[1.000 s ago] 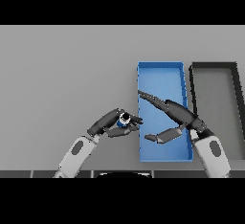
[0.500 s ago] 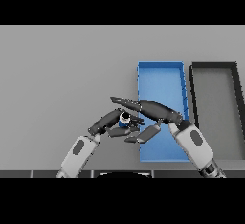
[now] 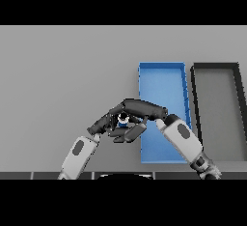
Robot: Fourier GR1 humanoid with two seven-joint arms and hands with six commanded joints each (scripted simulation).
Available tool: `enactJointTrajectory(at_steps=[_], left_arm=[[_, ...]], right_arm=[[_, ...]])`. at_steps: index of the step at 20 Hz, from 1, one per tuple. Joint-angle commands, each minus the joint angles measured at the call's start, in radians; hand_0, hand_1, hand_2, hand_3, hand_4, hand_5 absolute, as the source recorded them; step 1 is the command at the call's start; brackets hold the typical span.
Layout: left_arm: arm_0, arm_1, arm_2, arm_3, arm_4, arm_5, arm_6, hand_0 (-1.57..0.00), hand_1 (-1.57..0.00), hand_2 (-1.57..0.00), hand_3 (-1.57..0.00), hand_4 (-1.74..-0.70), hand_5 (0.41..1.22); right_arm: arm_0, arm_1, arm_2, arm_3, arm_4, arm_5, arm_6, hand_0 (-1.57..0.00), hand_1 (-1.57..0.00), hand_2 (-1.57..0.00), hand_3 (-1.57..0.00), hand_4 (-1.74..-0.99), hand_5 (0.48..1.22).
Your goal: Pick up the blue pipe and place it into the blue bin.
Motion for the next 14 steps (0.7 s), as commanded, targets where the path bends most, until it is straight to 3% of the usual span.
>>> enactJointTrajectory(at_steps=[1, 2, 5, 7, 10, 12, 14], left_arm=[[-0.008, -0.006, 0.006, 0.006, -0.007, 0.005, -0.010, -1.57, -1.57, -1.54, -1.21, -1.65, 1.221], [-0.002, -0.008, 0.001, 0.005, -0.011, -0.001, -0.038, -1.57, -1.57, -1.55, -1.23, -1.67, 1.221], [-0.005, -0.019, 0.000, 0.004, -0.014, -0.011, -0.034, -1.57, -1.57, -1.56, -1.33, -1.70, 1.221], [0.005, -0.022, -0.002, 0.004, -0.023, -0.017, -0.062, -1.57, -1.57, -1.55, -1.37, -1.72, 1.221], [-0.004, -0.029, 0.007, 0.010, -0.041, -0.011, -0.080, -1.57, -1.57, -1.55, -1.42, -1.73, 1.221], [0.009, -0.026, 0.006, -0.003, -0.046, -0.009, -0.084, -1.57, -1.57, -1.56, -1.44, -1.73, 1.221], [0.000, -0.037, 0.011, -0.002, -0.047, -0.011, -0.070, -1.57, -1.57, -1.56, -1.42, -1.73, 1.221]], right_arm=[[-0.006, -0.001, 0.000, 0.011, 0.006, 0.000, -0.021, -0.97, -0.98, -0.99, -0.79, -1.496, 0.555], [0.003, 0.006, 0.006, 0.004, -0.012, -0.002, -0.029, -1.09, -1.10, -1.10, -0.90, -1.537, 0.600], [0.013, 0.034, 0.006, 0.011, -0.037, -0.029, -0.030, -1.32, -1.33, -1.33, -1.23, -1.481, 0.869], [0.029, 0.037, 0.016, -0.005, 0.004, -0.020, -0.080, -1.41, -1.42, -1.42, -1.35, -1.474, 0.996], [0.032, 0.041, 0.012, -0.011, 0.029, -0.009, -0.103, -1.49, -1.49, -1.49, -1.46, -1.485, 1.106], [0.052, 0.066, 0.005, -0.027, -0.031, -0.012, -0.031, -1.52, -1.52, -1.52, -1.50, -1.490, 1.147], [0.065, 0.087, -0.005, -0.036, -0.055, -0.018, 0.000, -1.54, -1.54, -1.54, -1.52, -1.493, 1.174]])
